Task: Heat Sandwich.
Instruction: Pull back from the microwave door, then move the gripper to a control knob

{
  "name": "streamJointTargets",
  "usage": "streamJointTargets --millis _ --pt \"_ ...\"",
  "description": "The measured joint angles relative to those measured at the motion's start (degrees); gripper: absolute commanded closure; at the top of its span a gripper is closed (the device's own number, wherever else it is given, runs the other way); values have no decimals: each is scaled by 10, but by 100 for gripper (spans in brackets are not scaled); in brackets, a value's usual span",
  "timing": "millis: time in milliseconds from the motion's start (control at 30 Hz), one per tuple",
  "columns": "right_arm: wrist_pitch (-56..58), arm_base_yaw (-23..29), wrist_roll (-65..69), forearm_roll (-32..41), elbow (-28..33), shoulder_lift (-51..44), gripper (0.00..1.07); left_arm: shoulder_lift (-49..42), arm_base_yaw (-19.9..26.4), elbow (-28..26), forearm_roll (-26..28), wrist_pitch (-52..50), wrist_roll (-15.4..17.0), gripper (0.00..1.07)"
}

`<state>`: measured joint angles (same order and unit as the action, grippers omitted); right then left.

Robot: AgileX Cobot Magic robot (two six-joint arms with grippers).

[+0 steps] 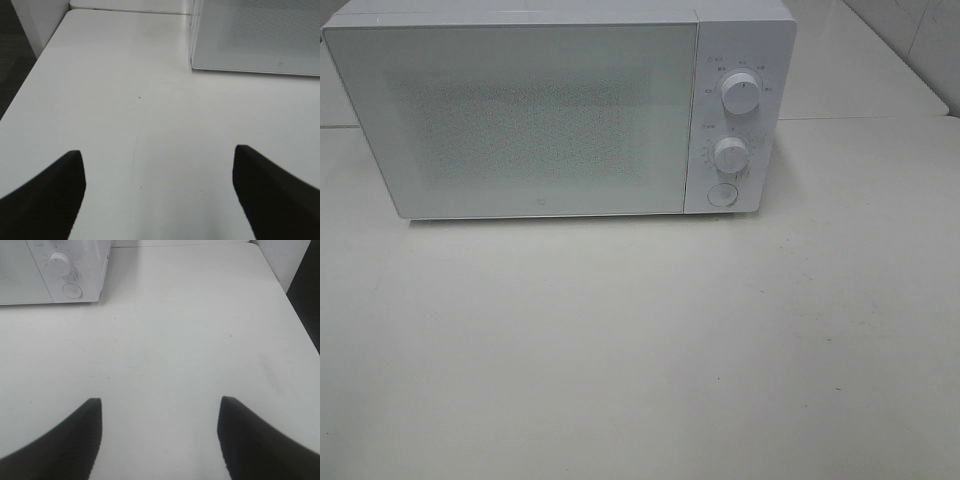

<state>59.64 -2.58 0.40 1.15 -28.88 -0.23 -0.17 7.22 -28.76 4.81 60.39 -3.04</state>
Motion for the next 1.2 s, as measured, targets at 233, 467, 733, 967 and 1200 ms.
streamJointTargets --millis 233,467,733,967,1200 --pt "0 0 0 0 0 0 43 0 0 3 6 -2 -7 32" --pt "0 0 0 0 0 0 43 0 -10 3 3 -2 -4 32" --pt "0 0 0 0 0 0 43 0 -41 5 2 -3 -2 32" --pt "0 0 0 0 0 0 43 0 -42 5 2 -3 -2 32" --pt "0 0 0 0 0 0 43 0 -42 5 1 -3 1 33"
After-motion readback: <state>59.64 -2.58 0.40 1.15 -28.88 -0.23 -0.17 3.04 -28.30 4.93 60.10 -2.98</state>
